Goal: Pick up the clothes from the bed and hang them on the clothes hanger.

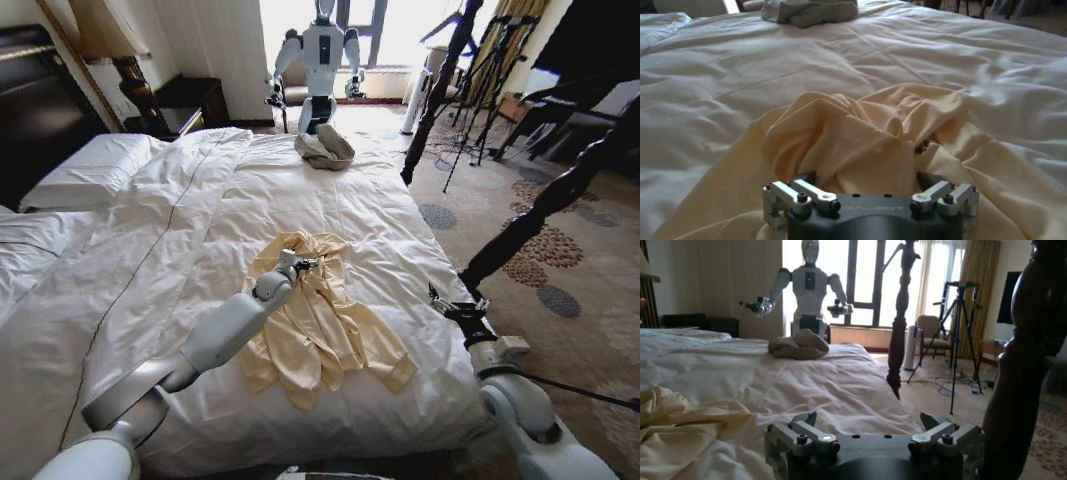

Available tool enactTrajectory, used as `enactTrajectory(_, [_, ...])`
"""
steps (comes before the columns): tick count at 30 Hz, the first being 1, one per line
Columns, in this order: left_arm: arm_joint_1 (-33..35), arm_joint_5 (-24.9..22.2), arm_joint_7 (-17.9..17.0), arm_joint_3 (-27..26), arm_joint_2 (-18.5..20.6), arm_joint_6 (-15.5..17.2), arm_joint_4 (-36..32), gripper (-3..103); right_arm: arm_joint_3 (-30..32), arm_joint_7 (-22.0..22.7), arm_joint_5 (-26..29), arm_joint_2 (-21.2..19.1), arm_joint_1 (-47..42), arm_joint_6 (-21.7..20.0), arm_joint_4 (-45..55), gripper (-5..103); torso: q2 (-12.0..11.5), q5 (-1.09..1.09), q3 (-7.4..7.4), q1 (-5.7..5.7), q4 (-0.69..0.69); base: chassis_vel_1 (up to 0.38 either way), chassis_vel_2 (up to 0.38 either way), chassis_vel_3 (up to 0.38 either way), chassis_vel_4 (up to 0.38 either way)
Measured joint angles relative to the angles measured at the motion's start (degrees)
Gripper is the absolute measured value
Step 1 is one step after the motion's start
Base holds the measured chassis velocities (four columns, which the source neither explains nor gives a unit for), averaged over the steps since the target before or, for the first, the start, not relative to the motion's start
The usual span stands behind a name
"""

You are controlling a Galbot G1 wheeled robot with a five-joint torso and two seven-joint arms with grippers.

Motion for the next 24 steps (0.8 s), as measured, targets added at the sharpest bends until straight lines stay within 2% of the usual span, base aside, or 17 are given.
enactTrajectory(4, [0.0,2.1,0.1,0.4,0.0,0.1,1.7,102,0.1,0.1,-0.2,0.4,-0.2,0.2,-0.2,100,0.0,-0.02,0.00,-0.01,0.00,0.000,0.000,0.000,0.000])
enactTrajectory(6, [-0.1,3.7,0.3,0.4,-0.6,0.0,3.6,95,0.1,0.2,-0.4,0.7,-0.4,0.3,-0.2,100,0.0,-0.02,0.00,0.00,0.00,0.000,0.000,0.000,0.000])
enactTrajectory(7, [-0.1,3.7,0.3,0.4,-0.6,0.0,3.6,95,0.1,0.2,-0.4,0.7,-0.4,0.3,-0.2,100,0.0,-0.02,0.00,0.00,0.00,0.000,0.000,0.000,0.000])
enactTrajectory(10, [-0.4,4.1,0.6,-0.8,-0.9,-0.5,5.4,84,0.2,0.3,-0.5,0.9,-0.7,0.3,0.0,100,0.0,-0.01,0.00,0.00,-0.02,0.000,0.000,0.000,0.000])
enactTrajectory(11, [-0.4,4.1,0.6,-0.8,-0.9,-0.5,5.4,84,0.2,0.3,-0.5,0.9,-0.7,0.3,0.0,100,0.0,-0.01,0.00,0.00,-0.02,0.000,0.000,0.000,0.000])
enactTrajectory(13, [-0.3,2.7,0.7,-1.9,-0.4,-0.4,4.7,76,0.3,0.3,-0.7,1.1,-1.0,0.4,0.0,100,0.0,-0.02,0.00,0.00,-0.01,0.000,0.000,0.000,0.000])
enactTrajectory(16, [-0.1,0.9,0.5,-2.6,0.2,0.2,2.9,72,0.3,0.4,-0.8,1.3,-1.1,0.4,0.1,100,0.0,-0.02,0.00,0.00,-0.01,0.000,0.000,0.000,0.000])
enactTrajectory(19, [0.1,-1.5,0.5,-2.8,1.3,0.8,0.5,59,0.3,0.5,-0.9,1.4,-1.1,0.4,0.2,100,0.0,0.00,0.00,0.00,0.00,0.000,0.000,0.000,0.000])
enactTrajectory(22, [0.1,-2.1,0.5,-2.8,1.3,1.0,0.2,56,0.3,0.6,-0.9,1.4,-1.1,0.3,0.2,100,0.0,-0.01,0.00,0.00,-0.01,0.000,0.000,0.000,0.000])
enactTrajectory(23, [0.1,-2.6,0.4,-2.9,1.2,1.0,0.1,48,0.3,0.7,-0.9,1.4,-1.1,0.3,0.3,100,0.0,-0.02,0.00,0.00,-0.01,0.000,0.000,0.000,0.000])
enactTrajectory(24, [0.1,-2.9,0.3,-3.0,1.2,1.0,0.0,48,0.3,0.7,-0.9,1.4,-1.1,0.3,0.3,100,0.0,-0.02,0.00,0.00,-0.01,0.000,0.000,0.000,0.000])
